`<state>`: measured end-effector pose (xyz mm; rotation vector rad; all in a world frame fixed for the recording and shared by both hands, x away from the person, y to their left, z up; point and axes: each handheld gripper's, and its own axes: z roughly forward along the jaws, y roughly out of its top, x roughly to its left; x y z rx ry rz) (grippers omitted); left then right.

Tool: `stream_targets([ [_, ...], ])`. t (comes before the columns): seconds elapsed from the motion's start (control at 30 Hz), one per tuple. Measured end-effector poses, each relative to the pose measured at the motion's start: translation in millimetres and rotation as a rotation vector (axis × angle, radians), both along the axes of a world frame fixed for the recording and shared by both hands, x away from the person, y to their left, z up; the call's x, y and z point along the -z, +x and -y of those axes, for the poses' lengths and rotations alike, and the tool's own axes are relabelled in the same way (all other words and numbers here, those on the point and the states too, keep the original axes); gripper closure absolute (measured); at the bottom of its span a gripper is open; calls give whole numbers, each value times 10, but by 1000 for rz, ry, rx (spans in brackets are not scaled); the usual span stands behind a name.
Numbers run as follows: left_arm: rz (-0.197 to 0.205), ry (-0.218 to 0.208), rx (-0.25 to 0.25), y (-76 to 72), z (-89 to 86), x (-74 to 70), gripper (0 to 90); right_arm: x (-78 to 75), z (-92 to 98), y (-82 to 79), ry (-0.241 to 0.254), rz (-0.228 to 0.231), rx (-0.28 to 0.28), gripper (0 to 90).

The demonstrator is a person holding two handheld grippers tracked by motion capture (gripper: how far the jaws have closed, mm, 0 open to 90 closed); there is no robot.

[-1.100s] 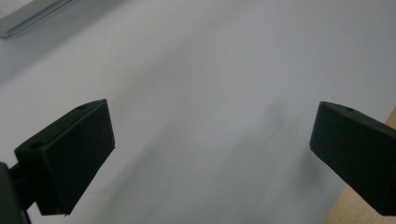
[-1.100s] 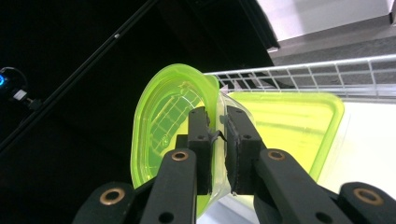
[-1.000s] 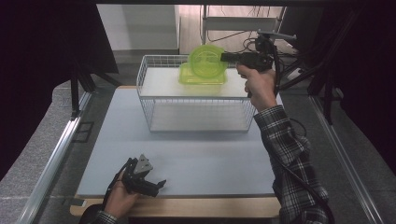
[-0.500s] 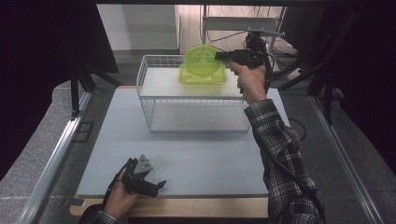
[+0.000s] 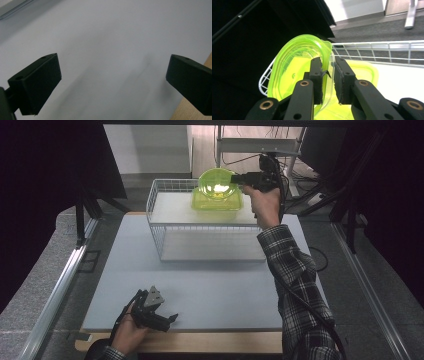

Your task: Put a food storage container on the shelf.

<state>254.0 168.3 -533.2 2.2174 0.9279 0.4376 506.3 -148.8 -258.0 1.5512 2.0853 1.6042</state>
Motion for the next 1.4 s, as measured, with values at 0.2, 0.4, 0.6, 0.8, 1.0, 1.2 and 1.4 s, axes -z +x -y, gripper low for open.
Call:
stream_targets([
  [0.2,0,4,3,-2,5,0,0,11,-17,39,-38,3,33,738],
  [0.4,-2,4,3,-4,8,3,0,34,-30,75,-57,4,44,722],
  [0.6,-1,5,3,-5,8,3,0,27,-35,65,-57,15,39,662],
  [0.8,1,4,3,-5,7,-1,0,-12,21,13,-51,37,14,555],
  [1.0,3,-1,1,-5,5,-5,0,-1,88,-59,-45,51,-29,463],
  [1.2,2,-2,1,-6,5,-8,0,24,122,-129,-47,64,-70,393],
  [1.4,2,-1,3,-6,7,-7,0,46,127,-208,-73,87,-96,331],
])
